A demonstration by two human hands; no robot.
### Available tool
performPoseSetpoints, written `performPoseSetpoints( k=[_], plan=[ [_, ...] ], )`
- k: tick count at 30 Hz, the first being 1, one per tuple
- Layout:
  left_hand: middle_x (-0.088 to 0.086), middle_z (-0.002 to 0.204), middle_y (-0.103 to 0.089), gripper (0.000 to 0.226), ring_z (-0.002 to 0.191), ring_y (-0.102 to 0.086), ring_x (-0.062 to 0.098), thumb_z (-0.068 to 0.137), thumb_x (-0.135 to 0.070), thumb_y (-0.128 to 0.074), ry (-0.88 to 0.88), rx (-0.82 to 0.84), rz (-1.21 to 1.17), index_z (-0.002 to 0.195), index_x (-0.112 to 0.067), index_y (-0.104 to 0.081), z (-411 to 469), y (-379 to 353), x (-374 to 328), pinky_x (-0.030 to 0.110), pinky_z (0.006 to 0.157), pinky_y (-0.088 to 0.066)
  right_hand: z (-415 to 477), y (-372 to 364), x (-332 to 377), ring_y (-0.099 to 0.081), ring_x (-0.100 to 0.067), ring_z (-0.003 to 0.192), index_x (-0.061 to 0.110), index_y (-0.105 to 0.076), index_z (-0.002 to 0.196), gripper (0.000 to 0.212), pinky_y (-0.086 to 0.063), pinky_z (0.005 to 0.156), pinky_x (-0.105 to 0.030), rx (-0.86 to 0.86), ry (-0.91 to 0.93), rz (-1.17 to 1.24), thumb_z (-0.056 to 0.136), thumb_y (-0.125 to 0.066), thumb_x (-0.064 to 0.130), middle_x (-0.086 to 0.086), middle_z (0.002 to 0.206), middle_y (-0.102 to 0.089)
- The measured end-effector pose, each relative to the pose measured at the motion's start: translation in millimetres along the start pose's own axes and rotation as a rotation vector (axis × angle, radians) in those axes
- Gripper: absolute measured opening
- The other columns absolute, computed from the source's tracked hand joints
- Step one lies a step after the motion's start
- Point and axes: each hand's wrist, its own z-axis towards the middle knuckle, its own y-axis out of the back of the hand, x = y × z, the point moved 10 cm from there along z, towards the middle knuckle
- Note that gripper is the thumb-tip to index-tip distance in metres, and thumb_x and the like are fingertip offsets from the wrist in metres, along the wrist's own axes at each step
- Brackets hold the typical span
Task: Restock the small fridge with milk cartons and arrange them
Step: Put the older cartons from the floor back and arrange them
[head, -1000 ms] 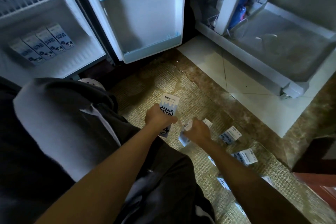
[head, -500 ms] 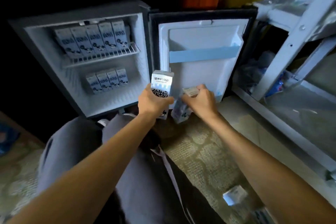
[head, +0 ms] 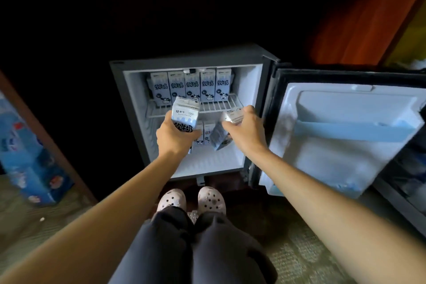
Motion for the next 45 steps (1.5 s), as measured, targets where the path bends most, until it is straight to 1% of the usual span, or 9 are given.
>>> performPoseSetpoints(
  k=[6, 10, 13, 15, 22, 27, 35, 41, 45],
  plan=[
    [-0.005, 0.099, -0.059, 0.056, 0.088, -0.054, 0.012, 0.069, -0.016, -0.078, -0.001, -0.207, -0.045, 0.119, -0.017, -0.052, 50.8, 27.2, 26.9, 0.021, 0.073, -0.042, 39.7, -28.5, 29.5, -0.052, -0.017, 0.089, 0.005, -0.047, 0.113, 0.038, -0.033, 0.045, -0.006, -0.085, 0.094, 0.024, 0.082, -0.064, 0.019, -0.004, 0.105, -0.056],
    [-0.007, 0.099, -0.059, 0.055, 0.091, -0.055, 0.011, 0.07, -0.018, -0.078, -0.053, -0.258, -0.035, 0.119, -0.018, -0.052, 82.7, 30.5, 25.9, 0.018, 0.069, -0.045, 64.4, -53.3, 43.9, -0.051, -0.019, 0.096, 0.003, -0.048, 0.112, 0.038, -0.03, 0.051, -0.015, -0.115, 0.136, 0.021, 0.082, -0.064, 0.018, -0.011, 0.114, -0.059],
    [-0.001, 0.106, -0.064, 0.059, 0.098, -0.057, 0.015, 0.068, -0.016, -0.08, -0.072, -0.331, -0.043, 0.12, -0.015, -0.052, 101.3, 31.8, 28.0, 0.031, 0.085, -0.052, 80.6, -69.7, 48.1, -0.047, -0.016, 0.092, 0.003, -0.048, 0.112, 0.037, -0.028, 0.05, -0.016, -0.117, 0.142, 0.026, 0.082, -0.065, 0.018, -0.011, 0.115, -0.059],
    [0.004, 0.11, -0.065, 0.057, 0.101, -0.059, 0.019, 0.068, -0.014, -0.079, -0.057, -0.365, -0.055, 0.119, -0.014, -0.052, 111.8, 29.2, 34.5, 0.036, 0.09, -0.051, 90.5, -77.6, 48.6, -0.053, -0.023, 0.098, 0.002, -0.048, 0.11, 0.037, -0.03, 0.06, -0.019, -0.128, 0.153, 0.027, 0.081, -0.065, 0.017, -0.012, 0.114, -0.059],
    [0.004, 0.108, -0.068, 0.053, 0.102, -0.06, 0.022, 0.072, -0.019, -0.076, -0.053, -0.302, -0.005, 0.119, -0.015, -0.053, 148.4, 6.0, 47.7, 0.031, 0.09, -0.046, 114.5, -100.1, 49.5, -0.059, -0.028, 0.1, 0.002, -0.048, 0.109, 0.037, -0.038, 0.068, -0.023, -0.136, 0.197, -0.036, 0.08, -0.066, 0.017, -0.012, 0.112, -0.061],
    [0.003, 0.112, -0.066, 0.06, 0.107, -0.059, 0.022, 0.072, -0.024, -0.076, -0.015, -0.333, -0.039, 0.125, -0.013, -0.051, 165.3, -2.7, 59.3, 0.029, 0.093, -0.045, 126.3, -105.5, 52.0, -0.056, -0.023, 0.102, 0.004, -0.049, 0.112, 0.042, -0.03, 0.064, -0.014, -0.141, 0.188, -0.008, 0.079, -0.068, 0.02, -0.01, 0.113, -0.062],
    [0.001, 0.122, -0.062, 0.065, 0.115, -0.055, 0.02, 0.074, -0.024, -0.073, 0.017, -0.344, -0.079, 0.132, -0.018, -0.045, 182.3, -16.4, 67.5, 0.022, 0.082, -0.038, 134.9, -121.3, 33.0, -0.064, -0.032, 0.09, 0.012, -0.04, 0.097, 0.042, -0.058, 0.069, -0.047, -0.089, 0.119, 0.2, 0.072, -0.073, 0.012, -0.007, 0.099, -0.058],
    [0.004, 0.131, -0.054, 0.073, 0.12, -0.05, 0.026, 0.074, -0.025, -0.071, -0.038, -0.32, -0.022, 0.137, -0.022, -0.034, 190.4, -19.5, 64.0, 0.036, 0.088, -0.043, 142.7, -145.8, 14.7, -0.068, -0.036, 0.074, 0.017, -0.036, 0.083, 0.035, -0.057, 0.067, -0.046, 0.012, 0.041, 0.177, 0.071, -0.069, 0.012, -0.01, 0.09, -0.065],
    [0.006, 0.134, -0.051, 0.087, 0.118, -0.052, 0.026, 0.073, -0.012, -0.073, -0.016, -0.245, -0.07, 0.141, -0.023, -0.02, 190.3, -26.4, 72.3, 0.028, 0.081, -0.043, 144.3, -156.0, 1.2, -0.069, -0.038, 0.075, 0.013, -0.033, 0.092, 0.041, -0.057, 0.062, -0.049, 0.048, 0.008, 0.148, 0.07, -0.068, 0.01, -0.02, 0.092, -0.066]
  ],
)
